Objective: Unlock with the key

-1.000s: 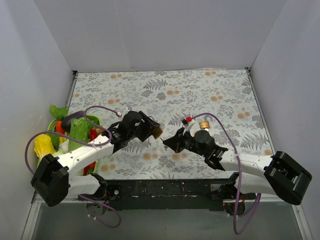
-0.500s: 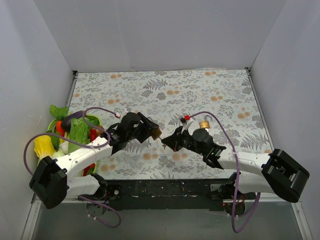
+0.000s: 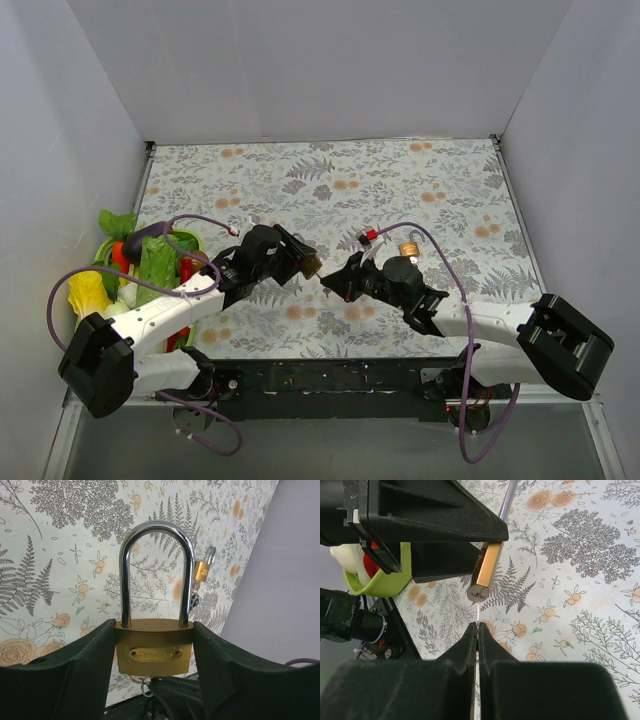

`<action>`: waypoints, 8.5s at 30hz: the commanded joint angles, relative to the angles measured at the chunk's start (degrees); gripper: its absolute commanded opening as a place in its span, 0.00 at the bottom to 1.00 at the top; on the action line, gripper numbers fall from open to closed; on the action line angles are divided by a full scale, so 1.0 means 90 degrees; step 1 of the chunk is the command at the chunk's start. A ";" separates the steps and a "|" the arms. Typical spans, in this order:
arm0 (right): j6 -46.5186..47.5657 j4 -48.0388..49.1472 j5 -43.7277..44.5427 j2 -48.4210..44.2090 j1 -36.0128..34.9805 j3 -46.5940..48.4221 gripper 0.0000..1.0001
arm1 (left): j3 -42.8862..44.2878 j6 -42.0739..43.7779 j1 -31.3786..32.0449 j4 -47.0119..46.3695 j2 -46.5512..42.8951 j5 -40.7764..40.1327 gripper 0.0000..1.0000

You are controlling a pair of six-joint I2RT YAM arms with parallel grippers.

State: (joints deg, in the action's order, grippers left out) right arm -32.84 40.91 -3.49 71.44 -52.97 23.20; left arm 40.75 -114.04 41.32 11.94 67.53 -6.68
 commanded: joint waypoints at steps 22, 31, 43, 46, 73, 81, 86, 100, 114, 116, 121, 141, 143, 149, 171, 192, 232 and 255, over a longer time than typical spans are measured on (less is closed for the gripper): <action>-0.0228 0.0592 0.0689 0.0295 -0.0071 0.0440 0.01 | -0.0065 -0.2182 -0.0001 -0.0624 -0.0228 0.0097 0.00; -0.0238 0.0621 0.0885 0.0324 -0.0140 0.0567 0.01 | -0.0173 -0.2251 0.0028 -0.0722 -0.0198 0.0127 0.00; -0.0267 0.0611 0.1071 0.0363 -0.0179 0.0625 0.01 | -0.0202 -0.2339 0.0106 -0.0858 -0.0150 0.0127 0.00; -0.0267 0.0631 0.1168 0.0363 -0.0198 0.0635 0.01 | -0.0202 -0.2397 0.0155 -0.0858 -0.0130 0.0068 0.00; -0.0062 0.0475 0.1696 0.0324 -0.0247 0.0567 0.01 | -0.0094 -0.2524 0.0604 -0.1171 0.0105 0.0068 0.00; 0.0162 0.0465 0.1940 0.0324 -0.0247 0.0557 0.01 | -0.0046 -0.2554 0.0750 -0.1229 0.0163 0.0039 0.00; 0.0426 0.0581 0.1989 0.0344 -0.0237 0.0528 0.01 | -0.0026 -0.2593 0.0848 -0.1298 0.0260 0.0039 0.00; 0.0436 0.0436 0.1999 0.0344 -0.0208 0.0635 0.01 | -0.0065 -0.2622 0.0946 -0.1513 0.0271 0.0000 0.00; 0.0260 -0.0033 0.1589 -0.0174 -0.0218 0.0332 0.05 | 0.0208 -0.2368 0.0936 -0.0536 -0.0159 -0.0830 0.00; 0.0260 -0.0043 0.1540 -0.0155 -0.0218 0.0342 0.11 | 0.0228 -0.2349 0.0936 -0.0546 -0.0140 -0.0811 0.00; 0.0241 -0.0072 0.1481 -0.0193 -0.0228 0.0284 0.19 | 0.0218 -0.2349 0.0927 -0.0517 -0.0159 -0.0850 0.00; 0.0299 -0.0160 0.1471 -0.0564 -0.0355 0.0020 0.36 | 0.0169 -0.2368 0.0936 -0.0429 -0.0189 -0.0928 0.00; 0.0319 -0.0219 0.1481 -0.0642 -0.0374 0.0020 0.37 | 0.0169 -0.2378 0.0936 -0.0429 -0.0208 -0.0938 0.00; 0.0309 -0.0355 0.1540 -0.0740 -0.0520 0.0000 0.38 | 0.0159 -0.2407 0.0936 -0.0351 -0.0189 -0.0987 0.00; 0.0104 -0.0473 0.1706 -0.0613 -0.0804 -0.0156 0.32 | 0.0111 -0.2456 0.0936 -0.0331 -0.0286 -0.1036 0.00; 0.0075 -0.0199 0.1784 -0.0262 -0.0823 0.0127 0.01 | 0.0062 -0.2495 0.0936 -0.0419 -0.0208 -0.0850 0.00; -0.3236 0.2799 -0.0287 0.0314 0.0612 -0.1181 0.01 | -0.0417 -0.1734 0.0936 -0.2274 -0.0364 -0.0732 0.00; -0.4436 0.3462 0.0055 0.0099 0.0612 -0.1699 0.01 | -0.0807 -0.0679 0.0936 -0.4402 -0.0628 -0.0391 0.00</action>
State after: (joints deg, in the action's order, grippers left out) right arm -69.19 69.63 -3.22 72.62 -47.29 8.99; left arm 32.77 -112.81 49.34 -12.49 66.08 -12.40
